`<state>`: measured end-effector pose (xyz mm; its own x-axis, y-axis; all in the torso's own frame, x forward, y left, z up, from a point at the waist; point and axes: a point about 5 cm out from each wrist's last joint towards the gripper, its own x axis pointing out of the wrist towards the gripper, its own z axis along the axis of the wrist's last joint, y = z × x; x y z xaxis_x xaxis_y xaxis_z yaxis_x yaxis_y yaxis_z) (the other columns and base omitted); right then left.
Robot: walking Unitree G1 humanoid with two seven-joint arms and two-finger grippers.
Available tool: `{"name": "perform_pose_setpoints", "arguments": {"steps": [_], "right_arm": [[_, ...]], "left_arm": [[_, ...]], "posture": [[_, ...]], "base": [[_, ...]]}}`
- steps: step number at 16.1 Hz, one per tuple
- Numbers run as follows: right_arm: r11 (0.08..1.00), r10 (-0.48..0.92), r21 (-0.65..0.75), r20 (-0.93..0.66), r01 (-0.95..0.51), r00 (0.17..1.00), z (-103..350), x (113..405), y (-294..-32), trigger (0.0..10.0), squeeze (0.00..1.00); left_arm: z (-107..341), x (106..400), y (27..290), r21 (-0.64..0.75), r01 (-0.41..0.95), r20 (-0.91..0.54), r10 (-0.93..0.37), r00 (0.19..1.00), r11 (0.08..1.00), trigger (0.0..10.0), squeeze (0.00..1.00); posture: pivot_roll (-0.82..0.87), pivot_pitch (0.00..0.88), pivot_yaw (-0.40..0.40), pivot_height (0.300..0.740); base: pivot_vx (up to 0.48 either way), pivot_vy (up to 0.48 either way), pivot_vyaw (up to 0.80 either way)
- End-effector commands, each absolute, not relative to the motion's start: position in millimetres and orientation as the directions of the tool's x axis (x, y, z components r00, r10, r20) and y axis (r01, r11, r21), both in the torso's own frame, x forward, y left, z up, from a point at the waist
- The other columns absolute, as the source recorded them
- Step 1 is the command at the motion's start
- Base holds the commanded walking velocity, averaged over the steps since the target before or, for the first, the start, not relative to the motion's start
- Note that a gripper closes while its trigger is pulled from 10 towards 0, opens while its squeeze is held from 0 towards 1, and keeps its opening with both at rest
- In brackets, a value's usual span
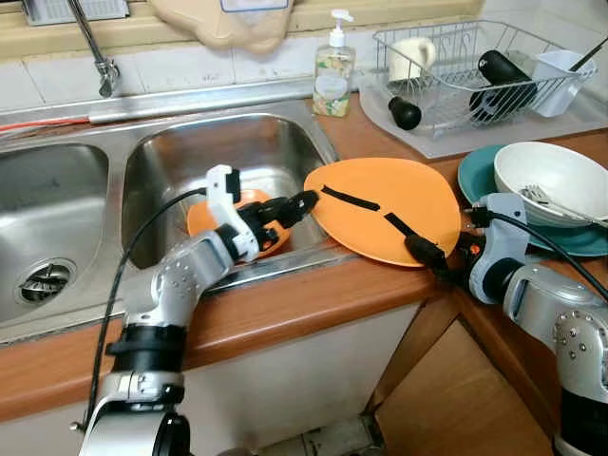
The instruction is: Kitchen organization
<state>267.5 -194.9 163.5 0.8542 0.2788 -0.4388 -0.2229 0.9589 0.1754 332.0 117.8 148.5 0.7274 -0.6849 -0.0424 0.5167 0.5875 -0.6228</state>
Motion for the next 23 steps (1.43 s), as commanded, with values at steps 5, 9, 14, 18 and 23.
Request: {"name": "perform_pose_setpoints", "arguments": {"steps": [5, 9, 14, 18, 23], "right_arm": [[0.944, 0.327, 0.169, -0.386, -0.282, 0.863, 170.0, 272.2, -183.9, 10.0, 0.00], [0.931, 0.363, 0.166, -0.345, -0.324, 0.865, 174.9, 274.4, -177.3, 10.0, 0.00], [0.931, 0.365, 0.156, -0.339, -0.331, 0.867, 174.9, 275.6, -176.6, 10.0, 0.00], [0.935, 0.355, 0.142, -0.327, -0.326, 0.876, 175.4, 277.7, -177.6, 10.0, 0.00], [0.935, 0.353, 0.135, -0.307, -0.327, 0.884, 179.2, 280.1, -177.6, 10.0, 0.00]], "left_arm": [[140.7, 338.3, 111.9, -0.641, 0.504, -0.087, -0.707, 0.702, 0.579, 10.0, 0.00], [139.0, 340.4, 105.7, -0.691, 0.508, -0.042, -0.730, 0.682, 0.514, 0.0, 0.00], [143.6, 340.0, 102.7, -0.722, 0.526, 0.039, -0.731, 0.681, 0.451, 0.0, 0.00], [150.3, 337.5, 106.8, -0.741, 0.552, 0.140, -0.716, 0.684, 0.383, 0.0, 0.00], [154.6, 336.2, 107.4, -0.738, 0.574, 0.185, -0.711, 0.678, 0.355, 0.0, 0.00]], "posture": [[-0.08, 0.000, 0.053, 0.740], [-0.08, 0.000, 0.057, 0.740], [-0.08, 0.000, 0.060, 0.740], [-0.08, 0.000, 0.055, 0.740], [-0.08, 0.000, 0.052, 0.740]], "base": [[0.000, 0.000, 0.00], [0.000, 0.000, 0.00], [0.000, 0.000, 0.00], [0.000, 0.000, 0.00], [0.000, 0.000, 0.00]]}}
